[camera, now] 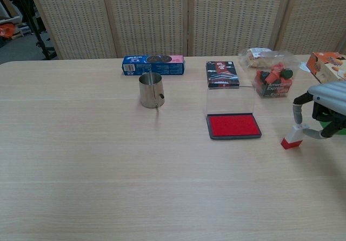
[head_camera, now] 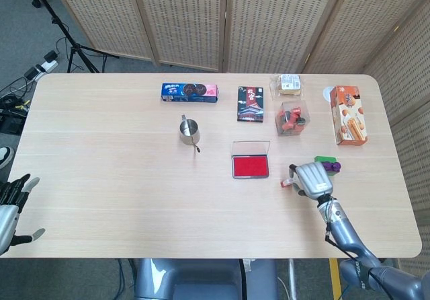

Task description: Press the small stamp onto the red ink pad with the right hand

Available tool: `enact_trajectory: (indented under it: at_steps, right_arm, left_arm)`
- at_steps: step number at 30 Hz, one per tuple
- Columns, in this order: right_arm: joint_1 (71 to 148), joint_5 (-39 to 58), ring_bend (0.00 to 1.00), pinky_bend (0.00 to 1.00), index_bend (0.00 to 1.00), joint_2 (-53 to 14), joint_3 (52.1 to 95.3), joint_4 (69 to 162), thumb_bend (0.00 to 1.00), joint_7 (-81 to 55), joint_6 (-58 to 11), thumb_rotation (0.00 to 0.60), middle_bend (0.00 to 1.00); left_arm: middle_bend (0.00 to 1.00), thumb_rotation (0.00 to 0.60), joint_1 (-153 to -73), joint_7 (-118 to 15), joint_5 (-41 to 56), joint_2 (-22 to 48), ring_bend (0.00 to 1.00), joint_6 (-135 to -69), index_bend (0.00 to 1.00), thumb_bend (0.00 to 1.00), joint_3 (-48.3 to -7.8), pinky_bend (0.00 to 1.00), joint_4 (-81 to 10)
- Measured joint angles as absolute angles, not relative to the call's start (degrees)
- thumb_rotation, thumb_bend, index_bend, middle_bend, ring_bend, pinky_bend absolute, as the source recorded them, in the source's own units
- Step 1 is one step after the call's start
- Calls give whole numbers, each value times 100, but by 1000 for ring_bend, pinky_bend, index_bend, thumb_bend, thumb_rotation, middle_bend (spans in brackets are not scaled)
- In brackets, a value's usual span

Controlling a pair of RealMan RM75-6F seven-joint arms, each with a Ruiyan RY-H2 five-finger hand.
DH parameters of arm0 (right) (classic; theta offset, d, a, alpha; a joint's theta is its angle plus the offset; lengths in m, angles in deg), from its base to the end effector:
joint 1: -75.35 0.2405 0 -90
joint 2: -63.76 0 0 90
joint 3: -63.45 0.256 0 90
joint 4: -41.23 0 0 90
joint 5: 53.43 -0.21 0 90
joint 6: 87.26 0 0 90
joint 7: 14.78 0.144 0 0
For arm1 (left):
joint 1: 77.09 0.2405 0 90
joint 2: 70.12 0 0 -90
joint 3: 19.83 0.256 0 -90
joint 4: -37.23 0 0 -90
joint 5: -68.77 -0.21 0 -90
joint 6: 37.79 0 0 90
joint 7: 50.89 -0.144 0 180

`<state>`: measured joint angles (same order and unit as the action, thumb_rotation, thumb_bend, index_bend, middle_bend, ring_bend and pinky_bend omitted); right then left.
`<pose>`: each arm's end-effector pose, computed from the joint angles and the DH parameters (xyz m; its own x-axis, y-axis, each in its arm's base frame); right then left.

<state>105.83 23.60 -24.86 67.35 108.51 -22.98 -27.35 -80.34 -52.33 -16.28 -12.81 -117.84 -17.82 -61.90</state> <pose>-0.2716 -0.3201 0.0093 0.5578 -0.2071 0.8037 -0.8224 -0.2686 0.5015 -0.3151 0.1511 0.1643 0.4104 0.1853 0.8929 0.9052 0.0353 -0.4234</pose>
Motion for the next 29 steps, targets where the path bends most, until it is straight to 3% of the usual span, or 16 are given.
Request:
enact_trajectory:
  at_steps: [6,8,10,13,15,18,20,29]
  right_arm:
    - [10473,2648,994,1000,538,-2218,6683,11245,363,-2323,-2336,600,991]
    - [10397,2828,923,999,516,-2050,6648,11501,356,-2295,-2073,600,913]
    - [10271,3079,737,909,459,-1846,6598,11775,314,-2243,-1666,600,739]
    - [10004,3481,256,552,301,-1447,6476,12222,139,-2182,-991,600,320]
    - [9753,3695,41,288,180,-1134,6382,12551,13,-2193,-576,600,87]
    - [9389,3850,0,70,46,-810,6258,12946,0,-2236,-161,600,0]
    - [9226,3894,0,3,5,-680,6204,13105,0,-2264,-9,600,0]
    - [8681,3883,0,0,0,-588,6183,13287,0,-2331,542,600,0]
  left_arm:
    - [0,600,-8016,-5145,-1679,-1315,0,-11834,0,0,-1773,0,-6200]
    - [0,600,-8006,-5094,-1704,-1335,0,-11862,0,0,-1769,0,-6200]
    - [0,600,-7988,-5017,-1743,-1365,0,-11914,0,0,-1766,0,-6201]
    - [0,600,-7958,-4902,-1820,-1415,0,-11993,0,0,-1752,0,-6197]
    - [0,600,-7936,-4845,-1879,-1441,0,-12049,0,0,-1741,0,-6191]
    - [0,600,-7897,-4794,-1965,-1461,0,-12149,0,0,-1725,0,-6174]
    - [0,600,-7873,-4786,-1985,-1464,0,-12206,0,0,-1723,0,-6157]
    - [0,600,-7701,-5050,-1959,-1355,0,-12567,0,0,-1797,0,-6106]
